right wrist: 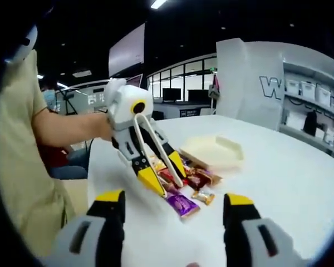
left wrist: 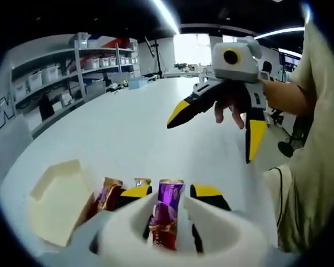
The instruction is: Place the target food into the container with the food tongs after gripping and lifting it, then release it inside without dropping or visibly crushing the food.
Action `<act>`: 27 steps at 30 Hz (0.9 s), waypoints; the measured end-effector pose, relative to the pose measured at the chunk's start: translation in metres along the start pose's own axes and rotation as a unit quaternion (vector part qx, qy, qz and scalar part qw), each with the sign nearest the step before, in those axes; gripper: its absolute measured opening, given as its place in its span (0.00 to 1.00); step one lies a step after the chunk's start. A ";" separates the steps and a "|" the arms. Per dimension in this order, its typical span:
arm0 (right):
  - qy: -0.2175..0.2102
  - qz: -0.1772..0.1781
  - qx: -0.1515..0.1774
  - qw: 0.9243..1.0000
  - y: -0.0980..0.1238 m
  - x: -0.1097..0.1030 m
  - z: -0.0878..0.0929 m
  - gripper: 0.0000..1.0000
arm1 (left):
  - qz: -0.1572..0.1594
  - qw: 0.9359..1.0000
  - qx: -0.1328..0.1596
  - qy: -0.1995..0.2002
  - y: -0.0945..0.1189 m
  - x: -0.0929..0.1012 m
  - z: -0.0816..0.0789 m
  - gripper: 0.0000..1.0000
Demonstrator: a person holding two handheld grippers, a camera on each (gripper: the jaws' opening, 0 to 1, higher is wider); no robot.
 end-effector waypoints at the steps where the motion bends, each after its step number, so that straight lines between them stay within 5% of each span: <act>1: 0.000 0.000 0.000 1.000 0.000 0.000 0.001 0.70 | -0.001 1.000 0.001 -0.001 0.000 0.000 0.000 0.26; 27: -0.004 0.004 0.004 1.000 0.003 0.003 0.000 0.70 | 0.001 1.000 0.003 0.000 -0.003 -0.002 -0.001 0.26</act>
Point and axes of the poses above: the point that each gripper's makers call its tool centre point, and the gripper's own axes: y roughly backward along the fingers, x roughly to its right, z roughly out of its underside, the point moved 3 cm from there along y, roughly backward along the fingers, and after that the axes turned 6 degrees about z, right-handed, at the moved point
